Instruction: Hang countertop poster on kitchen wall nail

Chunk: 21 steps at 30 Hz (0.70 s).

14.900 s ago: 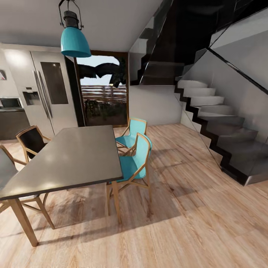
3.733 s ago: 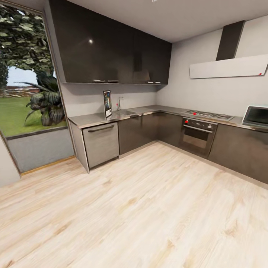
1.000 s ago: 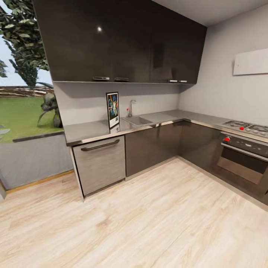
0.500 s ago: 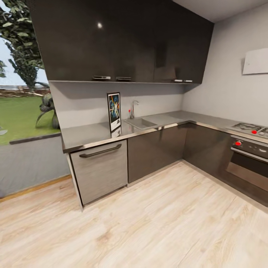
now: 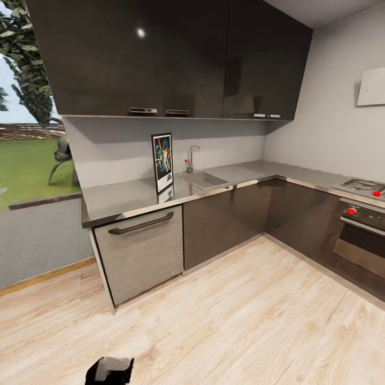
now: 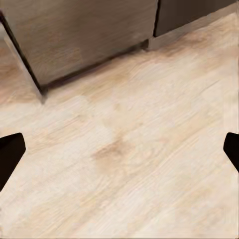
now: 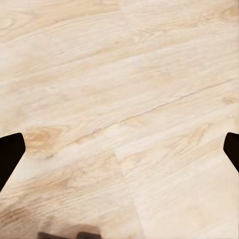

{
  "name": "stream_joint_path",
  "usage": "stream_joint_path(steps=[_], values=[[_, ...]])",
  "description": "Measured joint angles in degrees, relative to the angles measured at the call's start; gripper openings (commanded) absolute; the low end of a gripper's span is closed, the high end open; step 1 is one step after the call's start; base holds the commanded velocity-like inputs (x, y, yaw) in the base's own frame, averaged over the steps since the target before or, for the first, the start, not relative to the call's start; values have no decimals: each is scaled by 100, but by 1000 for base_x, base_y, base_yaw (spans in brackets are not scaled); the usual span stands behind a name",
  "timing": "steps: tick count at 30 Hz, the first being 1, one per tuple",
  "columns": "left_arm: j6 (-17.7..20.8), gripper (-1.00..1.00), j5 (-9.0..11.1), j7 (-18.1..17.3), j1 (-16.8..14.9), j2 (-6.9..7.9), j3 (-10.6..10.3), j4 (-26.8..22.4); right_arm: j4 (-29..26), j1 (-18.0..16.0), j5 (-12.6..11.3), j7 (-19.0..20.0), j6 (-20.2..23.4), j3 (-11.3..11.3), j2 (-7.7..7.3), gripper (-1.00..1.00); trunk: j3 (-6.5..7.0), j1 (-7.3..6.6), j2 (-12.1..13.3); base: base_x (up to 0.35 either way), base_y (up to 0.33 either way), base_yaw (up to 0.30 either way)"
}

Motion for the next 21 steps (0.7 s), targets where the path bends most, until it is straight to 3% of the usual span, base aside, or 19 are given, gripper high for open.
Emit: stream_joint_path(steps=[1, 2, 3, 5, 9, 14, 15, 19, 21], values=[[218, 100, 3, -2, 1, -8, -122, -780, 1, -1, 0, -1, 0, -1, -1, 100, 0, 0, -1, 0, 0, 0], [1128, 100, 15, -4, 3, -76, -325, -1827, 2, 0, 0, -2, -1, -6, -3, 100, -1, 0, 0, 0, 0, 0], [1430, 100, 17, 3, 2, -240, -381, -2572, 2, 0, 2, -3, -1, -11, -26, 100, 0, -1, -1, 0, 0, 0], [1584, 100, 14, 16, -18, -369, -400, -2659, 2, 0, 2, -3, -1, -12, -47, 100, -1, 0, 0, 0, 0, 0], [1688, 100, 9, 34, -198, -460, -410, -2774, 2, 0, 2, -3, -1, -13, -62, 100, 0, 0, 0, 0, 0, 0], [1767, 100, 3, 36, -1081, -535, -410, -2825, 2, 0, 2, -3, -1, -14, -69, 100, 1, 0, 0, 0, 0, 0], [1894, 100, -4, 35, -1492, -545, -404, -2829, 2, 0, 2, -3, -1, -12, -70, 100, 1, 0, 0, 0, 0, 0], [3077, 100, -15, 62, -2546, -541, -379, -2801, 2, 0, 2, -3, -1, -9, -73, 100, 2, 0, 1, 0, 0, 0], [3330, 100, -19, 66, -2916, -534, -372, -2760, -1, 0, 2, -3, -1, -14, -77, 100, 1, 0, 0, 0, 0, 0]])
